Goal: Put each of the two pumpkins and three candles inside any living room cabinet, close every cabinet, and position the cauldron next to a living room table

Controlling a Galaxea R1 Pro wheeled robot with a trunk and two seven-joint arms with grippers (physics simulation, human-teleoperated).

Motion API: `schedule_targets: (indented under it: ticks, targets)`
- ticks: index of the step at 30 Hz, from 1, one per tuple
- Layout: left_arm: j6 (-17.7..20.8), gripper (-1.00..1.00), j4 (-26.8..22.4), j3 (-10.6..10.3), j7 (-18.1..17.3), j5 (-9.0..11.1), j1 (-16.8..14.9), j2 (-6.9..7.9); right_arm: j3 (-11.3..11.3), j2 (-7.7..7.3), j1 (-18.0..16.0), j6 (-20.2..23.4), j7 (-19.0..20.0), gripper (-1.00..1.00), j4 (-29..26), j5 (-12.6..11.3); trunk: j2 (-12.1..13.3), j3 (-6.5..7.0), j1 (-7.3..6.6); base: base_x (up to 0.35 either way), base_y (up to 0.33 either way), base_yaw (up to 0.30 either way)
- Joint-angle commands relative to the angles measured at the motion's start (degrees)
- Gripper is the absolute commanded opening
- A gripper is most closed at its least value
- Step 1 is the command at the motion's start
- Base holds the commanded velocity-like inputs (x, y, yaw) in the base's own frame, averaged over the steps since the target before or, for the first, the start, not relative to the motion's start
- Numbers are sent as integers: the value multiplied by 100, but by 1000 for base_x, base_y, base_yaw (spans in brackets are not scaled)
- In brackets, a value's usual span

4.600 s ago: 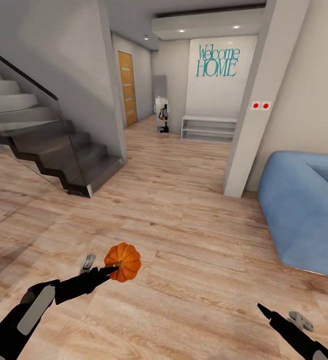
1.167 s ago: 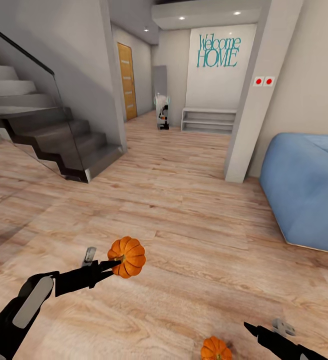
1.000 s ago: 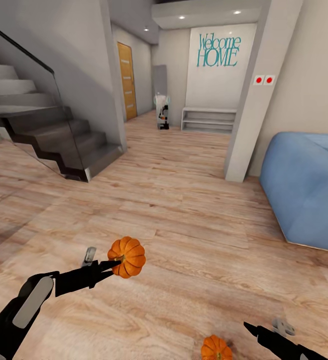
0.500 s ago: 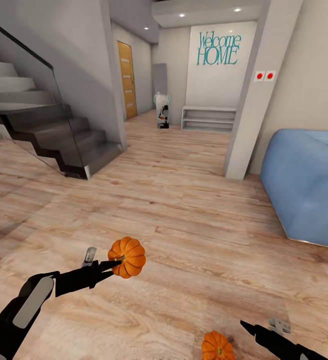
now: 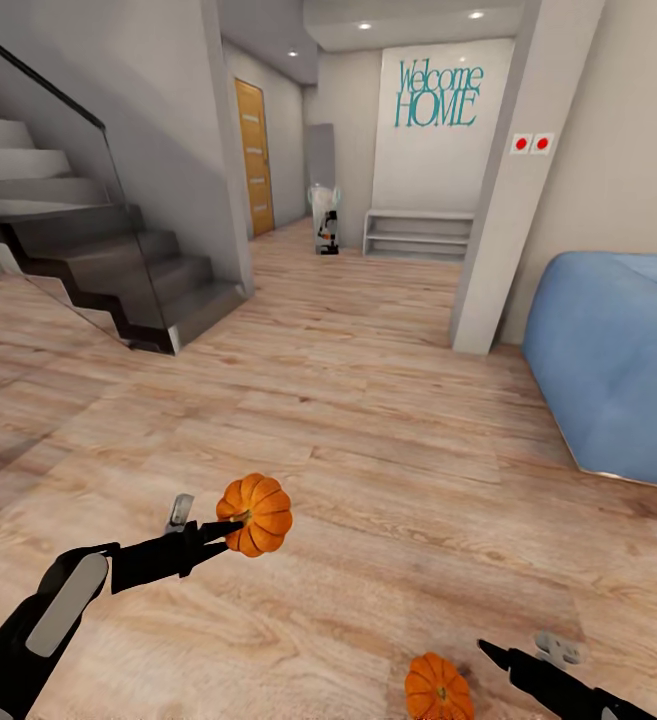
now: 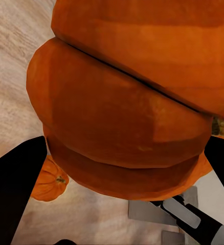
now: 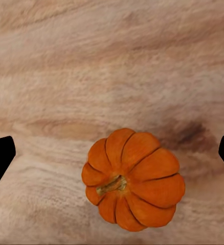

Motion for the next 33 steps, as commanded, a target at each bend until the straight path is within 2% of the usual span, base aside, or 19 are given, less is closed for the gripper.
schedule_targets:
  ticks: [1,33]
  targets:
    - [18,-100,1,-5,-19,16,-4,5,-4,-2,-2,41,59,100,0,-43,-44,-23,21,0,0,0]
    - [20,-100,2,-5,-19,16,-4,4,-5,6,-3,12,120,100,-4,-42,-126,-728,124,0,0,0]
